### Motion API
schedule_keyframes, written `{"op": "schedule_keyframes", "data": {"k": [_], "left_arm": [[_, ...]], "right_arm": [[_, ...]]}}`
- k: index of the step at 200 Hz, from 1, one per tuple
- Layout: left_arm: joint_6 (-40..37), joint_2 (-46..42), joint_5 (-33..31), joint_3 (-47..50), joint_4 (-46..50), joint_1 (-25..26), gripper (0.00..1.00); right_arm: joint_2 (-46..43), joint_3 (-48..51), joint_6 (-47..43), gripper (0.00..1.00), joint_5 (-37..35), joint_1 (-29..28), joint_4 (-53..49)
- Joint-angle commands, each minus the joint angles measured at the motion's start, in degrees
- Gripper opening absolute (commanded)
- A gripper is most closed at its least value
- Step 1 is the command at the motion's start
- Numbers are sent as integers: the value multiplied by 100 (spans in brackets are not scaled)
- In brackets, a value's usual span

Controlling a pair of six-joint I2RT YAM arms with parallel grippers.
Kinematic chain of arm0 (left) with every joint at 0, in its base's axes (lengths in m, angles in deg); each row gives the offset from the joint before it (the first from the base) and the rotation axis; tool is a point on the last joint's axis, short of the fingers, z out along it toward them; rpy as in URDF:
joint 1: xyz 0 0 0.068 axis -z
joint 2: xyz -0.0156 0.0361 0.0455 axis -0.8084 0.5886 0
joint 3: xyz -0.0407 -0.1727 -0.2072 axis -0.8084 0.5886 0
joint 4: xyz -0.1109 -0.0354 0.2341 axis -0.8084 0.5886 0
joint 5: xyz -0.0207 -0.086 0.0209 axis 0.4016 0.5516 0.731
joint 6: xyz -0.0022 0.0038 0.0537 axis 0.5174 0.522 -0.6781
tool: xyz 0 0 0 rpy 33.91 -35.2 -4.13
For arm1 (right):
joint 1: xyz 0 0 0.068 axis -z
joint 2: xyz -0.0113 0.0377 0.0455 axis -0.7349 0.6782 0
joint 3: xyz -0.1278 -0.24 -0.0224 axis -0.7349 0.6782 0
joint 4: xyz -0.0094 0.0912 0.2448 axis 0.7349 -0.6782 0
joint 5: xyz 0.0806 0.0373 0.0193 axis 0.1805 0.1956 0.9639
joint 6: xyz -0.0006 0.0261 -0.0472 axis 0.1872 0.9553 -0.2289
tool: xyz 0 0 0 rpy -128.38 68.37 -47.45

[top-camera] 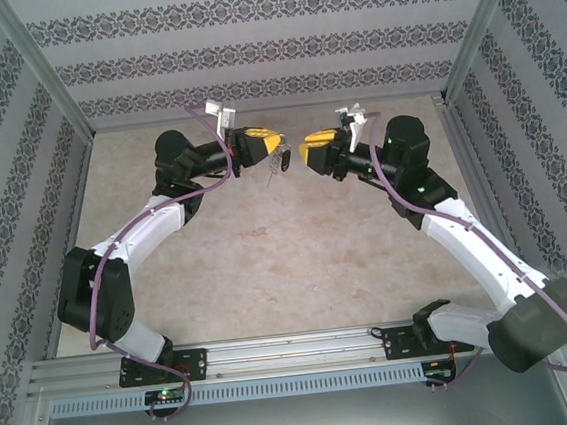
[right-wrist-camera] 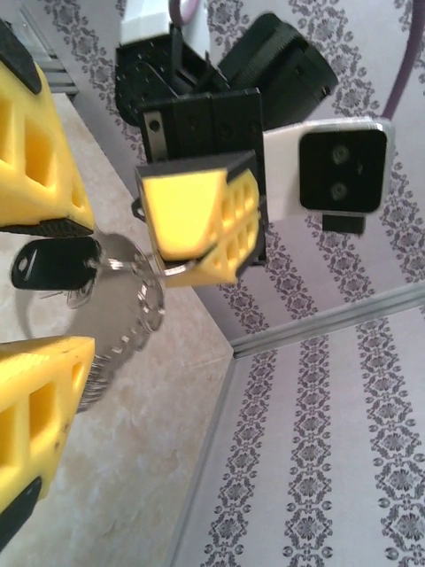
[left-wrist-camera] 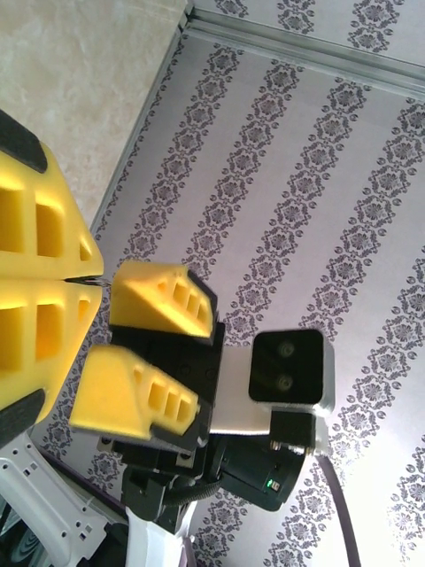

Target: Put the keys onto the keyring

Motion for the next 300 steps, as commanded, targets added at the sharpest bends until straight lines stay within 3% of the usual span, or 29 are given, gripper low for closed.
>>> {"op": "schedule_keyframes", "data": {"k": [1,71,181,214,256,300], "left_arm": [[101,-89,63,-23,-510,36,0],[222,-19,75,-34,-636,78,0],[224,-30,87,-83,-671,95,0],[231,-49,117,-67,-663,90,0],[229,-54,128,-38,-672,99,0],[257,-31,137,-58,-706,98,0]], "right_arm": [[171,-194,425,34,-174,-16,656],[742,-504,740,22,187,-326,1053],[33,417,335,22,-140,-991,525],[-196,525,267,21,-511,-858,563],[-533,348,414,23,-475,-403,693],[-305,38,419,24,-600,-291,746]]}}
